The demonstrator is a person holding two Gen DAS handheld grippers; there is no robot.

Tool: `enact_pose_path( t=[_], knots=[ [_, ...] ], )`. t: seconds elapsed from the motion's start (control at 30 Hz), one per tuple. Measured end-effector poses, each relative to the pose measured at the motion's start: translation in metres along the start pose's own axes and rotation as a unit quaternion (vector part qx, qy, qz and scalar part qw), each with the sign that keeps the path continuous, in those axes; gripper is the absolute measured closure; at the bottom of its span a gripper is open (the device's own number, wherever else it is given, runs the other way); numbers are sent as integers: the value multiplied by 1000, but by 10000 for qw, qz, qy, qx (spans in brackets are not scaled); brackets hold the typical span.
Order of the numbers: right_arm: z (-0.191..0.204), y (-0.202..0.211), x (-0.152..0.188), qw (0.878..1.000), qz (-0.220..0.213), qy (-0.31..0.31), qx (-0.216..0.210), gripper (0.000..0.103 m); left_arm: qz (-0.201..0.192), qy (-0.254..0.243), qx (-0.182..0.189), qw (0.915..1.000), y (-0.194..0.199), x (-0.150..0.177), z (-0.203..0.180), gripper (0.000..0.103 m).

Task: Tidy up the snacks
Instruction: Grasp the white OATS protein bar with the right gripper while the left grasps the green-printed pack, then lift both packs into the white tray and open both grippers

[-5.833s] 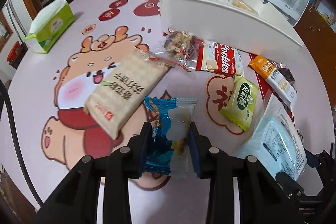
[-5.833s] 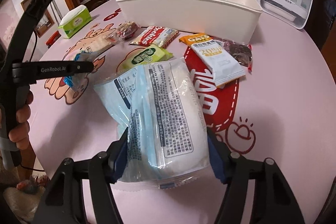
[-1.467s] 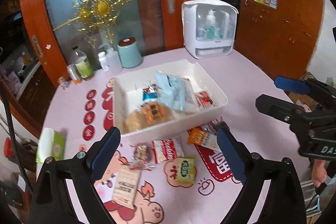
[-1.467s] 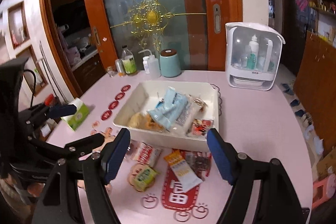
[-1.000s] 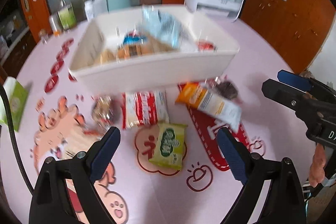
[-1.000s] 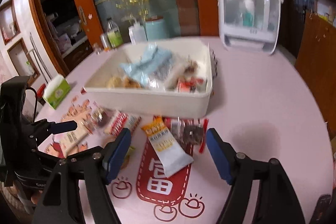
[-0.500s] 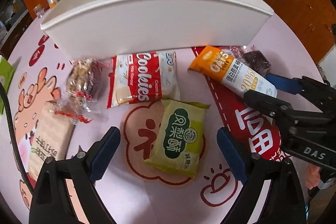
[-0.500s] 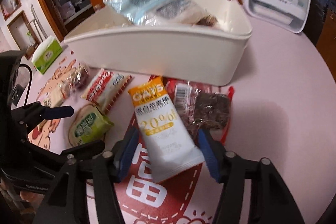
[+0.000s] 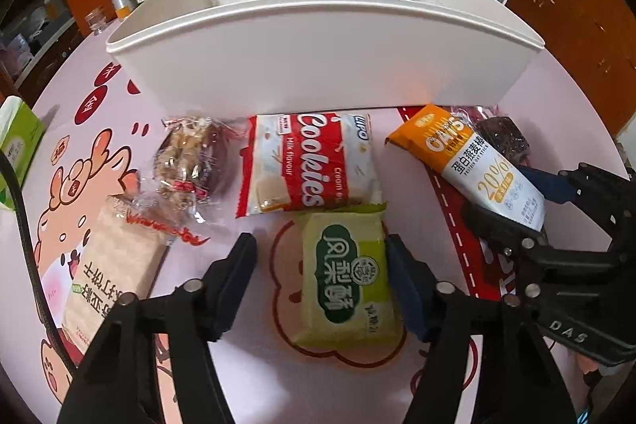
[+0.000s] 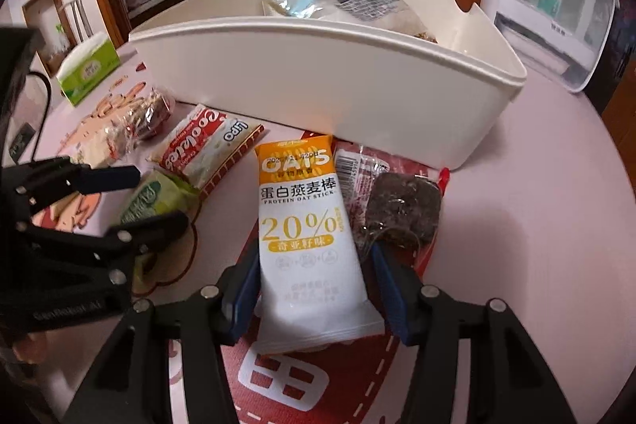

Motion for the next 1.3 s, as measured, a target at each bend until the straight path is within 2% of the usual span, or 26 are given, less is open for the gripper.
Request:
enact_pose_path(
  t=[0.07, 0.17, 0.33, 0.53, 1.03, 1.17, 1.3],
  knots=[
    [1, 1, 2, 10000, -8, -22, 16, 58, -59, 67, -47, 9999, 2, 3, 3, 54],
    [0, 4, 6, 9998, -15, -207, -40, 61, -106, 181, -43, 9998, 5, 4, 11, 66],
    [2, 12, 16, 9974, -100, -600, -385, 61, -87, 271, 212, 9994, 7, 9, 21, 67],
    [12, 25, 30, 9952, -186, -704, -654, 61, -19, 311, 403, 9987, 12, 24, 23, 67],
    [52, 73, 65, 9957, -440, -571, -584, 61, -368, 273, 639, 9969, 71, 73, 34, 67],
    [59, 88, 66, 9955, -536, -549, -564, 61, -438, 311, 688, 9962, 89, 74, 40, 67],
    [59, 114, 63, 9939, -806, -574, -479, 61, -643, 366, 735, 9945, 116, 68, 49, 67]
  ],
)
Point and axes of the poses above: each gripper's, at about its wrist camera, not at the fingertips, and y roughly against the way its jaws point, z to its left, x to its underside, the point moved 4 cm from there along -y, roughly the way its jaws point, and after that the axes turned 15 degrees about z, right-handed, at the moved point
